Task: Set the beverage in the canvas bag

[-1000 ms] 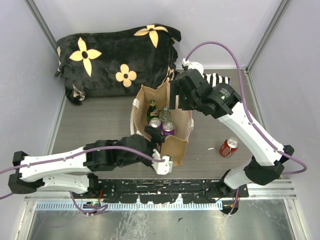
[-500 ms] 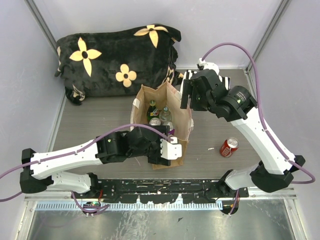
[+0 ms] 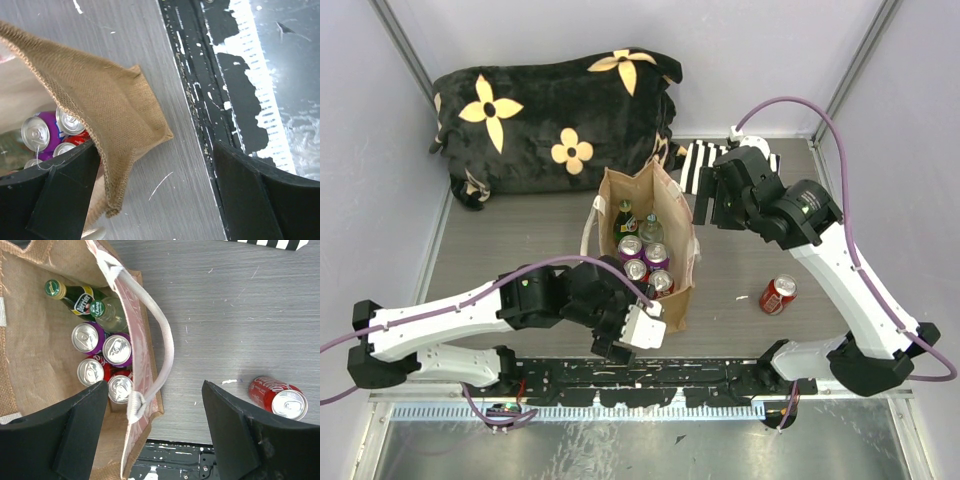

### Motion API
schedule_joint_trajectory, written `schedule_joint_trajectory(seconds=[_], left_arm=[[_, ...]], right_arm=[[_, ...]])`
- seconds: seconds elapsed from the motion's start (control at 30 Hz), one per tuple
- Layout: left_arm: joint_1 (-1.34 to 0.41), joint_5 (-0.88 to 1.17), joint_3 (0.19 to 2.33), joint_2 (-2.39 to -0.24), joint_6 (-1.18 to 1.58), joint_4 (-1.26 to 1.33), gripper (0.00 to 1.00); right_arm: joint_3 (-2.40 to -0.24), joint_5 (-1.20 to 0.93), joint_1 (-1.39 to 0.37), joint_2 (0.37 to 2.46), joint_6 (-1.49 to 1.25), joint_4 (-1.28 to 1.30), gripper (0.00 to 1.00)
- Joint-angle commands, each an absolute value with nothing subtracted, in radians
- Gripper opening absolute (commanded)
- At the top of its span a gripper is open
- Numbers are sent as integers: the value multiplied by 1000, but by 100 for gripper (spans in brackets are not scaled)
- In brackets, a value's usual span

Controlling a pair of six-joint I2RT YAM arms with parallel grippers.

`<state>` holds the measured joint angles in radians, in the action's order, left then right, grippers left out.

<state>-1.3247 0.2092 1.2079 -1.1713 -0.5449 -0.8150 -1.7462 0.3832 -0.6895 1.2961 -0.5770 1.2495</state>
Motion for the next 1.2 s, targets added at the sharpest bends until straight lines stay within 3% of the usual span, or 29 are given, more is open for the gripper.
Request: schedule_joint_trajectory(seconds=[0.0,0.5,0.83,1.17], left_arm=[[-1361,310,1199,-1123,-673,-893,98],[-1387,322,1096,-1114,-1007,-952,98],[-1417,309,1078,-1111,-1053,-949,98],[-1418,259,1076,-1094,-1062,-937,98]], right_arm=[[-1734,377,-675,1266,-568,1216,81],[-1735,360,-617,1281,-538,1243,81],[-1655,325,-511,1268,-542,1287,81],[-1442,240,-202,1247,-399,1297,83]])
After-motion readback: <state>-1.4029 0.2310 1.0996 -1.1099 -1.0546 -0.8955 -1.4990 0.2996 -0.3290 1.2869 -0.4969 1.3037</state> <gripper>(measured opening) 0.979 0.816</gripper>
